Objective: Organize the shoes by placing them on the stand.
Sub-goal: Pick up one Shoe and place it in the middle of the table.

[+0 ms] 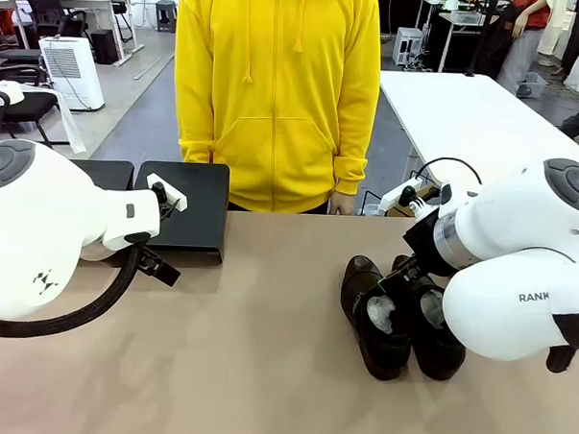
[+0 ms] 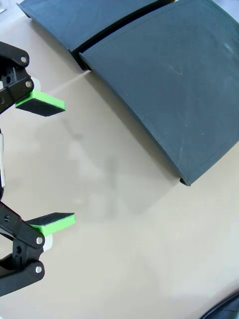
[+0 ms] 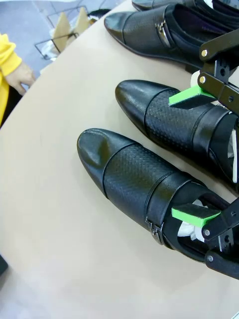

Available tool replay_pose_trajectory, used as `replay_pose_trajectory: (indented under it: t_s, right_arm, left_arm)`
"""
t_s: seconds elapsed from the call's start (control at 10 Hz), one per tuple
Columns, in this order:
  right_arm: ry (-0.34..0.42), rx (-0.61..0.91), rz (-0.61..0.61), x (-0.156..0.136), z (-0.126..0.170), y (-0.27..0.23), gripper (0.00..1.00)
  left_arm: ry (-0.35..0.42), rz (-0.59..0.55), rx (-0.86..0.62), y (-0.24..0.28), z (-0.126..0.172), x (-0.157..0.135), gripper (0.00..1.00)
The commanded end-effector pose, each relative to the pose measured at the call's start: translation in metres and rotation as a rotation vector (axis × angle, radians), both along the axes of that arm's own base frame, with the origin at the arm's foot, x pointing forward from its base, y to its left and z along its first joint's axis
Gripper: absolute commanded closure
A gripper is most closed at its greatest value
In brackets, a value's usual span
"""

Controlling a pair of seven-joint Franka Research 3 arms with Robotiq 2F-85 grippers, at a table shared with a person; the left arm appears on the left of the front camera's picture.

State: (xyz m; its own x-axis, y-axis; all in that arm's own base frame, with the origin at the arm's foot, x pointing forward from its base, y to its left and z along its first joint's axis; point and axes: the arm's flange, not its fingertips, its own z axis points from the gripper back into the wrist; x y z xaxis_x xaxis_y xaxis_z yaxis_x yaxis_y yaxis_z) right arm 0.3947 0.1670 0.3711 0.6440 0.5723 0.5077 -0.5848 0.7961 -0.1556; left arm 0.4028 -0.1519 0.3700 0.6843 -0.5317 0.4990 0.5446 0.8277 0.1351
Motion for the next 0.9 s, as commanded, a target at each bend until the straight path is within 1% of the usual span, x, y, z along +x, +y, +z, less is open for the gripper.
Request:
replay_pose_trajectory:
  t_s: [0.0, 0.1, 0.2, 0.3, 0.5, 0.6, 0.7, 0.8]
  right_arm:
    - [0.0, 0.001, 0.0, 0.0, 0.0, 0.0, 0.0]
    - [0.0, 0.0, 0.0, 0.0, 0.0, 0.0, 0.0]
    - [-0.033, -0.015, 0.003, -0.011, 0.021, -0.006, 0.0]
    - [-0.026, 0.019, 0.022, -0.02, 0.046, -0.02, 0.0]
    - [-0.06, 0.083, -0.007, -0.035, 0.094, -0.047, 0.0]
    - [-0.047, 0.123, -0.024, -0.041, 0.116, -0.065, 0.0]
    - [0.019, 0.17, -0.027, -0.045, 0.13, -0.087, 0.0]
    - [0.064, 0.26, -0.036, -0.048, 0.14, -0.121, 0.0]
  left_arm:
    - [0.0, 0.0, 0.0, 0.0, 0.0, 0.0, 0.0]
    - [0.0, 0.0, 0.0, 0.0, 0.0, 0.0, 0.0]
    - [0.0, 0.0, 0.0, 0.0, 0.0, 0.0, 0.08]
    - [-0.028, 0.005, 0.012, 0.004, 0.019, -0.007, 0.08]
    - [-0.07, 0.01, -0.03, 0.018, 0.051, -0.012, 0.08]
    - [-0.002, -0.003, -0.075, 0.033, 0.067, -0.013, 0.08]
    - [0.024, 0.007, -0.119, 0.05, 0.082, -0.015, 0.08]
    - [0.04, -0.006, -0.19, 0.075, 0.097, -0.019, 0.08]
